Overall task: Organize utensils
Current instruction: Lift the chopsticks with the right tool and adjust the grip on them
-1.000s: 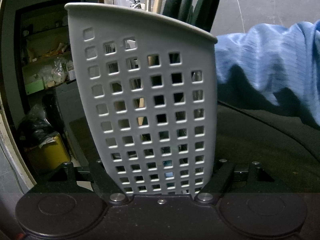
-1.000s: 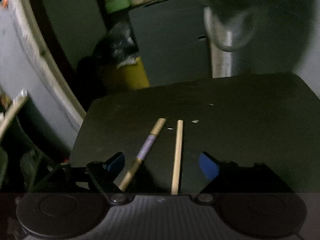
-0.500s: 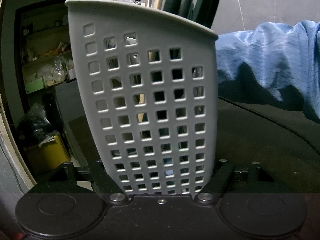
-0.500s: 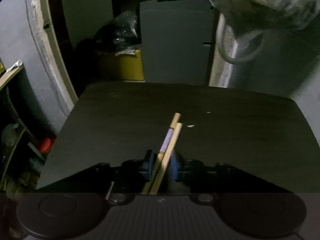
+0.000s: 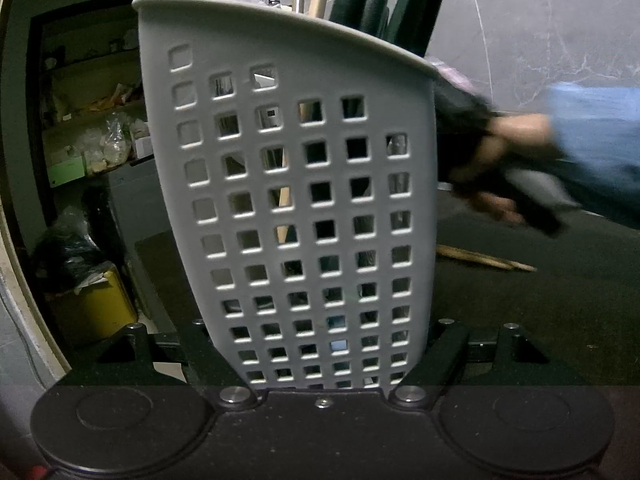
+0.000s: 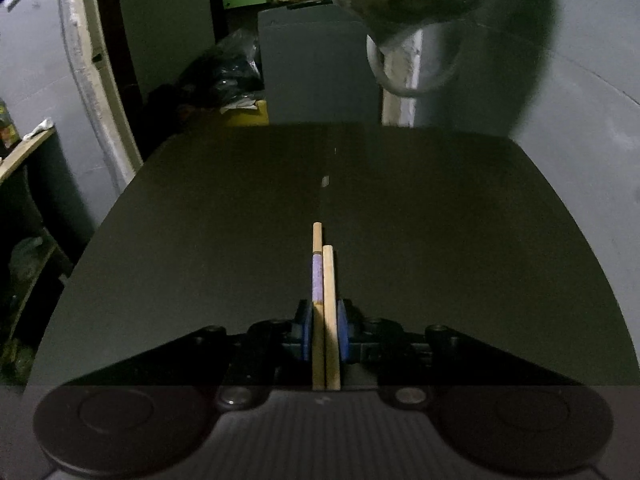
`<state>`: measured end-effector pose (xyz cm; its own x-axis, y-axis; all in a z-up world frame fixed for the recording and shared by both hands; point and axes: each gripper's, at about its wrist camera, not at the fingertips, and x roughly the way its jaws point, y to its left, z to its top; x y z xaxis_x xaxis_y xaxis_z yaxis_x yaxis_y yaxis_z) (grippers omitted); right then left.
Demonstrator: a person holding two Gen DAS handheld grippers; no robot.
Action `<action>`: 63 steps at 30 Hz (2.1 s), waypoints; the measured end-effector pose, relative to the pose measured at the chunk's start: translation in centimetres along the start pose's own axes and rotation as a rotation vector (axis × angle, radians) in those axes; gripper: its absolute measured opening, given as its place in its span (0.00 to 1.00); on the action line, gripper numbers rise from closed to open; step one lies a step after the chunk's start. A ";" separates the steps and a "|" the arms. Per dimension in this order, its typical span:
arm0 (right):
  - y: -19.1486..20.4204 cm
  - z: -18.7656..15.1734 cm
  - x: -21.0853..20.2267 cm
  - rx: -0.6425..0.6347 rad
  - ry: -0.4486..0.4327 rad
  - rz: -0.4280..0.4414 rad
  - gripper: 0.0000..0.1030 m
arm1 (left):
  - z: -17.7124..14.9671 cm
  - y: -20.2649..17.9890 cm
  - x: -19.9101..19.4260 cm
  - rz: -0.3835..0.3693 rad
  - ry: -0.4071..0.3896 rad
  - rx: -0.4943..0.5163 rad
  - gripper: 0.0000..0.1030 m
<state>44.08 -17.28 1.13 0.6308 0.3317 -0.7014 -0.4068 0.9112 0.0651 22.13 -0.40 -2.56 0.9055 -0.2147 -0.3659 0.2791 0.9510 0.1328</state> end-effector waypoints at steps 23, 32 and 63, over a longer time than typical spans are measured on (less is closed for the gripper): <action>3.3 -11.6 -9.2 0.137 -0.071 0.080 0.17 | 0.2 -0.4 0.1 0.009 0.007 0.008 0.76; 2.6 -14.5 -12.1 0.162 -0.101 0.056 0.26 | 0.1 -0.4 0.2 0.010 0.011 0.009 0.76; 3.0 -16.0 -13.6 0.073 -0.091 -0.029 0.11 | 0.1 -0.4 0.6 0.012 0.018 0.012 0.76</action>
<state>23.67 -22.94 -0.49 0.7003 0.3231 -0.6365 -0.3407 0.9349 0.0997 22.56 -0.90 -2.70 0.9030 -0.1989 -0.3809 0.2719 0.9509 0.1481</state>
